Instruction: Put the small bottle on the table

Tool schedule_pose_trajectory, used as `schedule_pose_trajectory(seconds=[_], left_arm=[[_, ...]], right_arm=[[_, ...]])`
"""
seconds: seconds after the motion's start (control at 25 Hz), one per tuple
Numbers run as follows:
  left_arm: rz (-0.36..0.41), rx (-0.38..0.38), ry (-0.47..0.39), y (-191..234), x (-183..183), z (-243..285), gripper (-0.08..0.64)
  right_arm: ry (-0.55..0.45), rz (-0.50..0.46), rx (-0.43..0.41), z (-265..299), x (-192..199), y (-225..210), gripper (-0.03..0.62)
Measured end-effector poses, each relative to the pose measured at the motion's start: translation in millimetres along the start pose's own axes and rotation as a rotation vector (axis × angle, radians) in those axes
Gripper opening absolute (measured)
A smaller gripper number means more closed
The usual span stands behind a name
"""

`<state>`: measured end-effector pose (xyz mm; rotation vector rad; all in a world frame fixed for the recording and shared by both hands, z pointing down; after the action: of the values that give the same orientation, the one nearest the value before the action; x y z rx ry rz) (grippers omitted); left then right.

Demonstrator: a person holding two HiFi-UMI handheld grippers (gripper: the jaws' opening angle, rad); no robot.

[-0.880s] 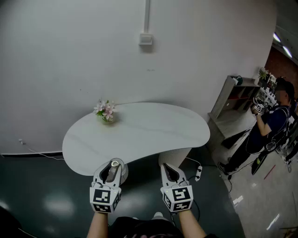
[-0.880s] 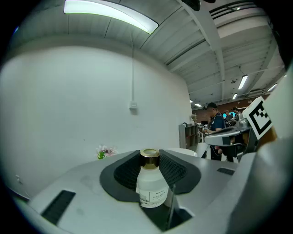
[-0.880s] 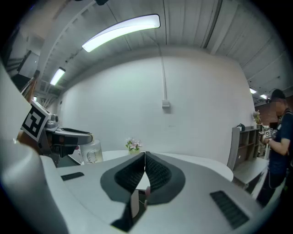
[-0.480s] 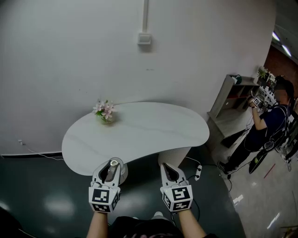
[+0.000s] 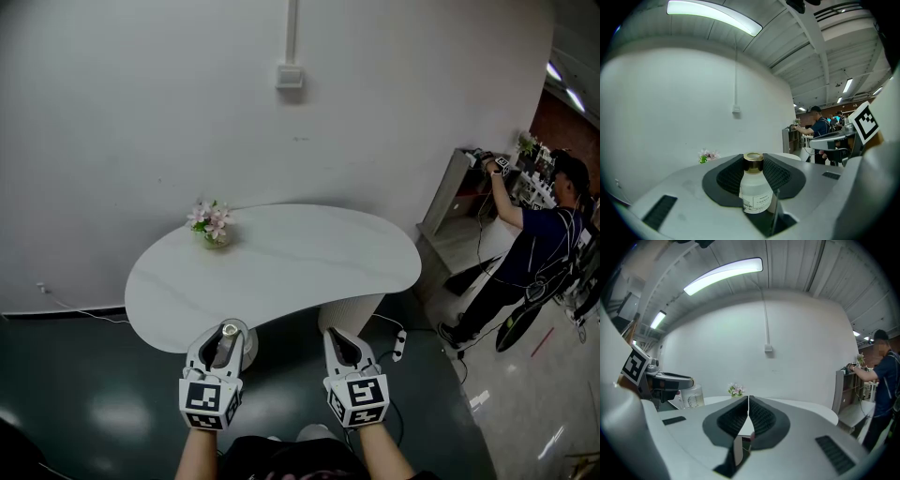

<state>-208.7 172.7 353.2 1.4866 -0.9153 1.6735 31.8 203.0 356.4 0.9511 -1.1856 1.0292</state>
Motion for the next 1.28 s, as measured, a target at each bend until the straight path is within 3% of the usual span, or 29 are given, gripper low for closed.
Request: schedule_pose_trajectory(seconds=[0.6,1.28], left_arm=[[-0.005,0.004,-0.003,9,3,8,0.130],[0.000,-0.020,0.041,25,12,45,0.130]], right_arm=[[0.004,-0.011,0.001,9,-4,2,0.067],[0.023,0.017,-0.037,58,4,-14,0.067]])
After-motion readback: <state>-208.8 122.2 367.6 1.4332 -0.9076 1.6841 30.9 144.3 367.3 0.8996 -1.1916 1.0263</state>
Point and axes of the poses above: the fingertips, and each gripper's own axes: z forward along the fingers, y to its left, x out of its underside, the point moved 7 cm from there along -z, backward along the fingers, and after that the axes turned 1 degree about -y, right-handed, at the moved point
